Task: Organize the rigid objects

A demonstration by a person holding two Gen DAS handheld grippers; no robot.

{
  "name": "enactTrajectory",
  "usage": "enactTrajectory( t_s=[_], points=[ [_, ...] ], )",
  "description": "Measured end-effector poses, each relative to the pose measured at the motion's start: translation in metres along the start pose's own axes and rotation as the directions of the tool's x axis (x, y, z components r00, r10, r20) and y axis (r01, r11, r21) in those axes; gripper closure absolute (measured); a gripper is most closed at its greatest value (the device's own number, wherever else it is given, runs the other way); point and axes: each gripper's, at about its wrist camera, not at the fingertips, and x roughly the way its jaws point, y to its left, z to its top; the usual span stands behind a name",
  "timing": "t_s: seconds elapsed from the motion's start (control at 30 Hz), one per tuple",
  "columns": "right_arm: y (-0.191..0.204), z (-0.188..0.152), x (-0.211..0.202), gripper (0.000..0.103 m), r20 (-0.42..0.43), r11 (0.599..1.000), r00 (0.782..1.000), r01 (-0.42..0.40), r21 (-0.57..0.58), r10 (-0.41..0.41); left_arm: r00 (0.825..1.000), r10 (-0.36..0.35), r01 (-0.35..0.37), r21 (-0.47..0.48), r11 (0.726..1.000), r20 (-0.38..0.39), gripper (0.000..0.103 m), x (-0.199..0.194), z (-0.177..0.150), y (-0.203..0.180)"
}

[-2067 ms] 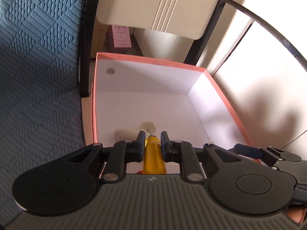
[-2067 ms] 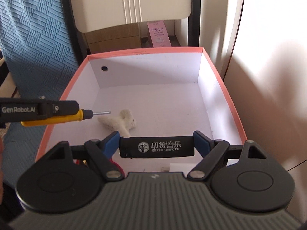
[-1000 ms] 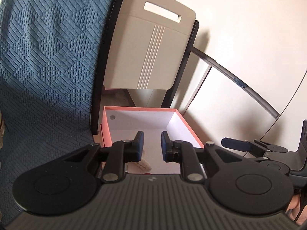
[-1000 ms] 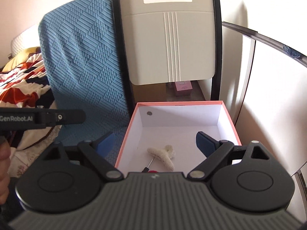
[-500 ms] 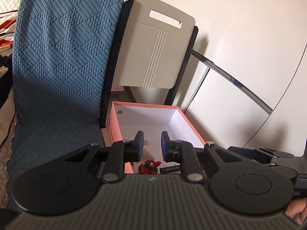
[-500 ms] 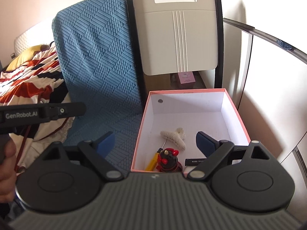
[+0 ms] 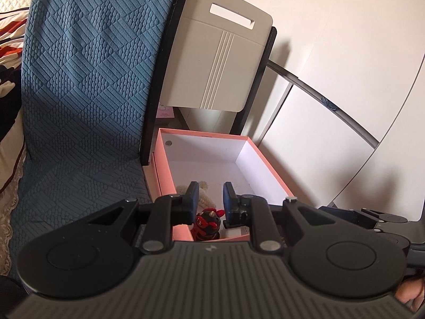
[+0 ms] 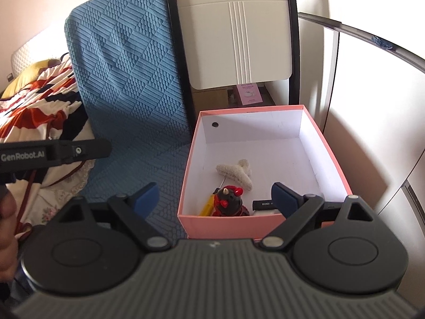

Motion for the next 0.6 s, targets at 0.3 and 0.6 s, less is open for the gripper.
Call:
enactTrajectory(
  t_s=[0.3,0.6],
  points=[
    [-0.008,-0.009,-0.004,0.01,-0.001,0.999,1.0,0.027,0.035,-0.027,1.0,0.019,-0.018,0.022,1.0,-0.017,0.071,0.003,-0.014,-0.003],
    [-0.008,-0.012,-0.005,0.01,0.01,0.999,0.999,0.042,0.011,-0.042,0.999,0.04,-0.041,0.036,0.999,0.013,0.019,-0.001,-0.017,-0.005]
  ],
)
